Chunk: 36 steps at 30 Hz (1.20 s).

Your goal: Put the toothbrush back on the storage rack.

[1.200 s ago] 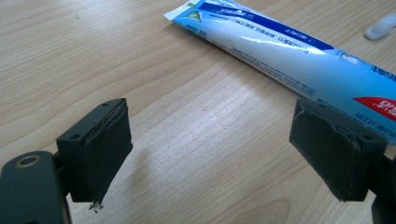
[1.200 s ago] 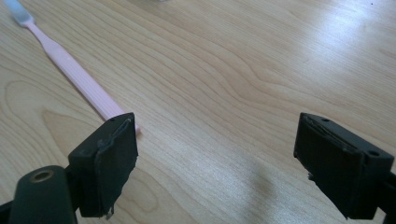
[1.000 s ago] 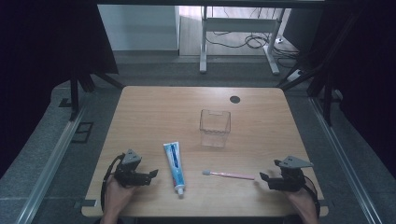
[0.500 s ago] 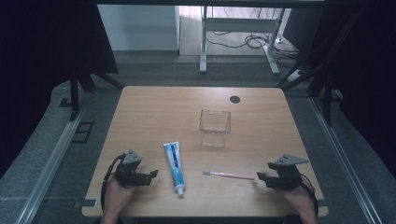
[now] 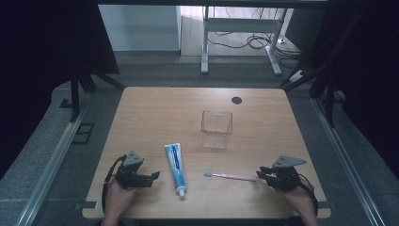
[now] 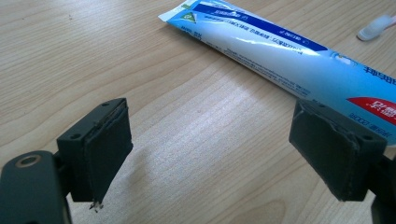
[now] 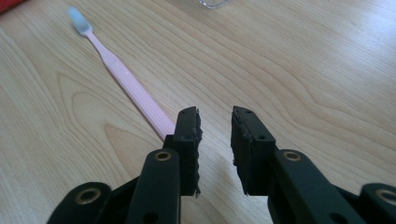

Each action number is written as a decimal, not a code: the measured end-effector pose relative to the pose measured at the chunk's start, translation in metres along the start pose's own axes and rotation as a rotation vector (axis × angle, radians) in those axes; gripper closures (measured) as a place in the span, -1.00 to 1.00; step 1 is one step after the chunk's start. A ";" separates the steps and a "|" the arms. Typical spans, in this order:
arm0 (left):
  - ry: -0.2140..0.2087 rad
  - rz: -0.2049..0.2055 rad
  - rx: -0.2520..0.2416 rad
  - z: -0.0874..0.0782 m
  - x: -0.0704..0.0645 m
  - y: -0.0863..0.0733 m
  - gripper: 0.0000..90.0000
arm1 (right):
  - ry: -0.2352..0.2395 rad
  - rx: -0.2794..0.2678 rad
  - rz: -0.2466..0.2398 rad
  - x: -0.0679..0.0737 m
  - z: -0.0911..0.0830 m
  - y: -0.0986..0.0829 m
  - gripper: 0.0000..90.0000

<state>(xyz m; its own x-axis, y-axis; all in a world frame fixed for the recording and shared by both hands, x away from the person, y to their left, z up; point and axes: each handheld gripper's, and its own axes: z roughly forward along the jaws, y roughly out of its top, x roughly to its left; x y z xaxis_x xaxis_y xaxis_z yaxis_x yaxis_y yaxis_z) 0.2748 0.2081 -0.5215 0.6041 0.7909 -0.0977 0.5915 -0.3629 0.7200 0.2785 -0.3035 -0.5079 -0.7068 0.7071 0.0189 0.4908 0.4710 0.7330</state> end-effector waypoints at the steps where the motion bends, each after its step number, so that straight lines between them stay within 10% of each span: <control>1: 0.000 0.001 0.001 0.000 0.000 0.000 -0.71 | -0.002 -0.005 -0.007 0.001 0.001 0.001 0.62; 12: -0.002 0.014 0.000 -0.001 -0.001 0.001 -0.71 | 0.024 0.026 -0.027 0.013 0.014 0.017 0.99; 36: 0.002 0.034 0.017 0.003 -0.003 0.001 -0.71 | 0.087 0.136 -0.003 0.019 0.029 0.009 1.00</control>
<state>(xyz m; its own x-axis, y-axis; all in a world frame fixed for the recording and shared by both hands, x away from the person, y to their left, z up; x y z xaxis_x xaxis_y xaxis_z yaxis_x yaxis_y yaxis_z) 0.2747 0.2038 -0.5222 0.6231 0.7789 -0.0715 0.5795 -0.3983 0.7110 0.2847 -0.2706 -0.5206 -0.7470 0.6600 0.0803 0.5491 0.5443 0.6342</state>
